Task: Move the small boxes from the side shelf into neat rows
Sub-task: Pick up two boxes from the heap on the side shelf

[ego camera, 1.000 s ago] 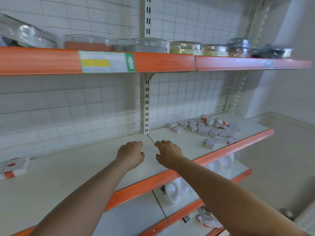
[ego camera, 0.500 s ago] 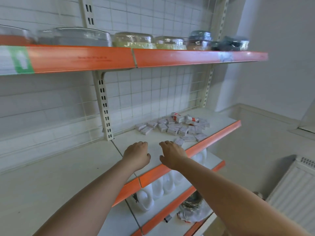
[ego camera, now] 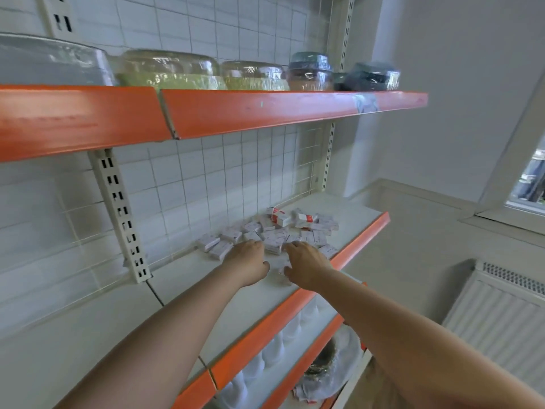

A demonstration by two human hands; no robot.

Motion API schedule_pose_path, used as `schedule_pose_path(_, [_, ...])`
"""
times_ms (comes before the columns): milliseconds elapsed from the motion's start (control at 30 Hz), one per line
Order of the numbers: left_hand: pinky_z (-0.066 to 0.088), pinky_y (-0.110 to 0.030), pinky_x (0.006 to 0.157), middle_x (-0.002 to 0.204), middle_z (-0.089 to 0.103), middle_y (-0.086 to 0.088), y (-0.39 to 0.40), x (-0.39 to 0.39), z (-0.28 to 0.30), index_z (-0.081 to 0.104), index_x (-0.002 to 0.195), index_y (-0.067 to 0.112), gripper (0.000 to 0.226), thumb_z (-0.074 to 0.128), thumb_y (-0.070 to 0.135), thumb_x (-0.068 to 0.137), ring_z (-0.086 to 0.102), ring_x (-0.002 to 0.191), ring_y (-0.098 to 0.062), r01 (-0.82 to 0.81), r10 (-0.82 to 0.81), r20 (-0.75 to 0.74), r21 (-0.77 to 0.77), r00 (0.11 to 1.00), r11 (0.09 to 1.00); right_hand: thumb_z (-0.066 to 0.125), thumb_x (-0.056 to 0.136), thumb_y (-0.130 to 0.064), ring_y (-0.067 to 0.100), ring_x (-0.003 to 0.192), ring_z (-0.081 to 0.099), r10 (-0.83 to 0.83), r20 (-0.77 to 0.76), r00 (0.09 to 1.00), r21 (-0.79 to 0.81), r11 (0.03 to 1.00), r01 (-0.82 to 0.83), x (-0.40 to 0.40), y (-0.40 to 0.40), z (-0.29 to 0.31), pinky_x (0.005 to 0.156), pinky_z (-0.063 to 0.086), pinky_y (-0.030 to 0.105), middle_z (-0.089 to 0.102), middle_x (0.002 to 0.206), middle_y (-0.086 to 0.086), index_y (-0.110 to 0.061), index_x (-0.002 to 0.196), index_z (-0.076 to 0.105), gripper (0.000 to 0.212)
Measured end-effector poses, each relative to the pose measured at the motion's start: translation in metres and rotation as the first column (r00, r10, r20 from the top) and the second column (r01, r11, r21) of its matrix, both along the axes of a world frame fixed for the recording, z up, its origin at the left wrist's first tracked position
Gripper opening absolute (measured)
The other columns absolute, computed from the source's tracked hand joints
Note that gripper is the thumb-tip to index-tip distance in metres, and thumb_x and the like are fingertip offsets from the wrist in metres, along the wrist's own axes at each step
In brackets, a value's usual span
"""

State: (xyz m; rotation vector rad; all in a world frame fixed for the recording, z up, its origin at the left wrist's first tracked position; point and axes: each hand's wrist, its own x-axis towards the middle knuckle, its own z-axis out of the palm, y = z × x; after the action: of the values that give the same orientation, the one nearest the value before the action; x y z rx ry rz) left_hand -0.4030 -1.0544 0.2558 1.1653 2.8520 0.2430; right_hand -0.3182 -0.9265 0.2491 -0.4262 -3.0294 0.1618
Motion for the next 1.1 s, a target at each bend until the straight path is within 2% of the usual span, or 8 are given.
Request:
schedule_pose_path(133, [0.042, -0.038, 0.094, 0.129, 0.052, -0.012, 0.021, -0.013, -0.002, 0.048, 0.12, 0.007, 0.035, 0.045, 0.03, 0.094, 0.049, 0.118, -0.029, 0.033, -0.033, -0.002, -0.035, 0.999, 0.999, 0.053, 0.091, -0.02, 0.028, 0.123, 0.047, -0.033, 0.011, 0.999, -0.027, 0.999, 0.033, -0.008, 0.019, -0.002, 0.091, 0.042, 0.035, 0.05, 0.131, 0.006, -0.012, 0.131, 0.046, 0.042])
schedule_pose_path(300, [0.04, -0.04, 0.1, 0.133, 0.049, -0.011, 0.046, -0.03, -0.003, 0.047, 0.125, 0.009, 0.038, 0.044, 0.03, 0.093, 0.046, 0.123, -0.029, 0.031, -0.031, 0.001, -0.071, 1.0, 0.997, 0.054, 0.092, -0.022, 0.028, 0.121, 0.047, -0.036, 0.028, 0.999, -0.035, 0.999, 0.037, -0.028, 0.05, -0.003, 0.09, 0.042, 0.035, 0.05, 0.132, 0.008, -0.012, 0.132, 0.044, 0.042])
schedule_pose_path(467, [0.044, -0.038, 0.094, 0.134, 0.051, -0.012, 0.075, -0.048, -0.012, 0.047, 0.127, 0.008, 0.042, 0.046, 0.032, 0.093, 0.049, 0.12, -0.03, -0.048, 0.05, 0.026, -0.068, 0.998, 0.997, 0.051, 0.096, -0.034, 0.028, 0.126, 0.046, 0.036, 0.038, 0.999, -0.03, 0.999, -0.035, -0.051, 0.086, -0.008, 0.095, 0.042, 0.037, 0.048, 0.138, 0.008, -0.012, 0.14, 0.039, 0.051])
schedule_pose_path(633, [0.047, -0.036, 0.088, 0.13, 0.053, -0.013, 0.114, -0.064, -0.012, 0.044, 0.132, 0.008, 0.045, 0.049, 0.029, 0.093, 0.054, 0.113, -0.03, -0.13, 0.132, 0.072, -0.04, 0.989, 0.991, 0.052, 0.092, -0.02, 0.028, 0.123, 0.047, 0.128, 0.035, 0.991, -0.03, 0.992, -0.127, -0.079, 0.136, -0.01, 0.094, 0.043, 0.036, 0.05, 0.133, 0.007, -0.014, 0.133, 0.046, 0.042])
schedule_pose_path(767, [0.04, -0.029, 0.074, 0.12, 0.057, -0.011, 0.146, -0.072, -0.011, 0.05, 0.121, 0.006, 0.032, 0.048, 0.022, 0.093, 0.055, 0.106, -0.027, -0.202, 0.202, 0.077, -0.006, 0.976, 0.979, 0.05, 0.092, -0.018, 0.027, 0.123, 0.046, 0.196, 0.037, 0.98, -0.03, 0.98, -0.195, -0.103, 0.175, -0.009, 0.094, 0.042, 0.035, 0.049, 0.135, 0.006, -0.013, 0.132, 0.045, 0.041])
schedule_pose_path(867, [0.047, -0.032, 0.082, 0.125, 0.056, -0.01, 0.163, -0.075, -0.02, 0.047, 0.13, 0.008, 0.041, 0.049, 0.021, 0.091, 0.056, 0.109, -0.026, -0.249, 0.247, 0.1, 0.014, 0.964, 0.968, 0.047, 0.092, -0.016, 0.025, 0.121, 0.047, 0.229, 0.04, 0.973, -0.032, 0.973, -0.228, -0.116, 0.2, -0.016, 0.088, 0.04, 0.032, 0.05, 0.135, 0.004, -0.015, 0.129, 0.046, 0.038])
schedule_pose_path(933, [0.048, -0.036, 0.089, 0.128, 0.055, -0.009, 0.172, -0.078, -0.027, 0.044, 0.133, 0.009, 0.044, 0.049, 0.023, 0.091, 0.055, 0.113, -0.027, -0.281, 0.279, 0.11, 0.0, 0.954, 0.96, 0.047, 0.093, -0.017, 0.025, 0.125, 0.044, 0.257, 0.056, 0.965, -0.039, 0.966, -0.255, -0.123, 0.213, -0.02, 0.094, 0.039, 0.033, 0.047, 0.139, 0.004, -0.015, 0.136, 0.042, 0.043])
schedule_pose_path(1100, [0.04, -0.039, 0.101, 0.142, 0.045, -0.008, 0.189, -0.089, -0.032, 0.038, 0.138, 0.01, 0.051, 0.047, 0.031, 0.093, 0.046, 0.125, -0.028, -0.337, 0.34, 0.053, -0.054, 0.939, 0.94, 0.048, 0.095, -0.051, 0.024, 0.132, 0.04, 0.323, 0.045, 0.945, -0.036, 0.946, -0.322, -0.139, 0.239, -0.028, 0.104, 0.036, 0.035, 0.043, 0.146, 0.001, -0.018, 0.145, 0.035, 0.06])
